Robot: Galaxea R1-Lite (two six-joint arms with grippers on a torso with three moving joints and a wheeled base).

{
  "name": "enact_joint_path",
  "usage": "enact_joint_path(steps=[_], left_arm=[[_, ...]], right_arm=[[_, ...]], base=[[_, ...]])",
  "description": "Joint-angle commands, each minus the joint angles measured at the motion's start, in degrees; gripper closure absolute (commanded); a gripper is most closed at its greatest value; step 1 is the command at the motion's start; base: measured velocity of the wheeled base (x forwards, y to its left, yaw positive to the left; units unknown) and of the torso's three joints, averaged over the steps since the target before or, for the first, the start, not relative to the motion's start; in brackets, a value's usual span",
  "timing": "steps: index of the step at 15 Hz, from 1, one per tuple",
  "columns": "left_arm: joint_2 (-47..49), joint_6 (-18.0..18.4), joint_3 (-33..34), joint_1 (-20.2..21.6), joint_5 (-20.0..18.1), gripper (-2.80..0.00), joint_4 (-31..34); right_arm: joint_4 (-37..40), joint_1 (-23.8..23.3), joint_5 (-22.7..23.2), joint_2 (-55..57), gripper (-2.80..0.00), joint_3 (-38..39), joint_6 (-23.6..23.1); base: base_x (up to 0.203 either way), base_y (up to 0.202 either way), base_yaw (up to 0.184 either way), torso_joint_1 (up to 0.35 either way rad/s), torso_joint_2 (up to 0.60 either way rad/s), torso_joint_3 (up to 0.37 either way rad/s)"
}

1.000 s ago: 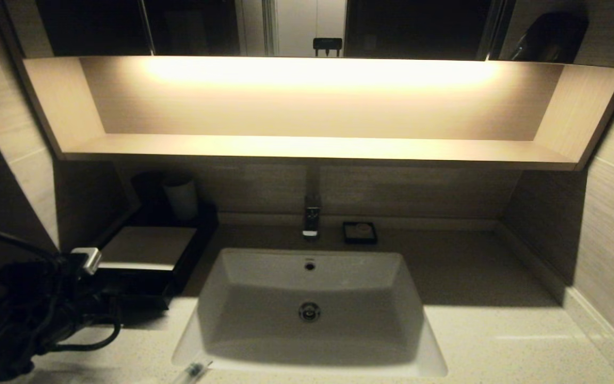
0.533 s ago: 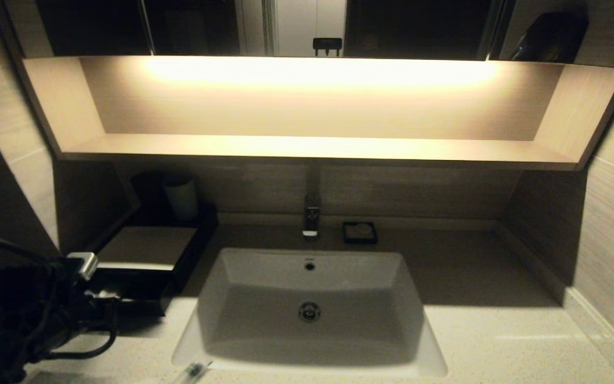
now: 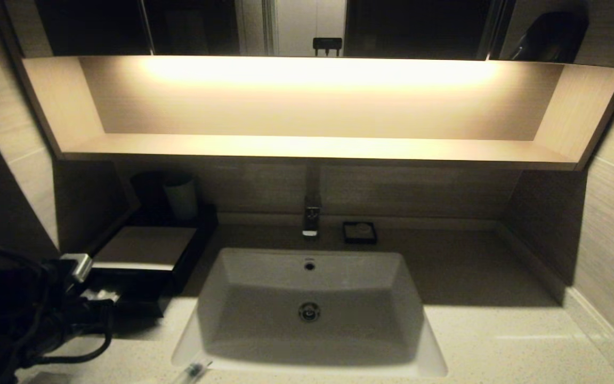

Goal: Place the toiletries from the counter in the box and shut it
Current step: Open the drawer

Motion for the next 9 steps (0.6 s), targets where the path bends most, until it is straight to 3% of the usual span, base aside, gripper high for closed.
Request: enact_joint_path(steps=[1, 9], left_arm=[[-0.70, 0.16, 0.56, 0.26, -0.04, 0.00, -0.52], [-0.02, 0.08, -0.58, 0.64, -0.13, 0.00, -0.49]], right_arm=[[0.02, 0.00, -0.02, 0.00, 0.00, 0.01, -0.01], [0.02, 0.00, -0.02, 0.00, 0.00, 0.01, -0.01]], base=[[0.000, 0.000, 0.000, 0.000, 0.00, 0.000], [0.000, 0.000, 0.000, 0.000, 0.00, 0.000]])
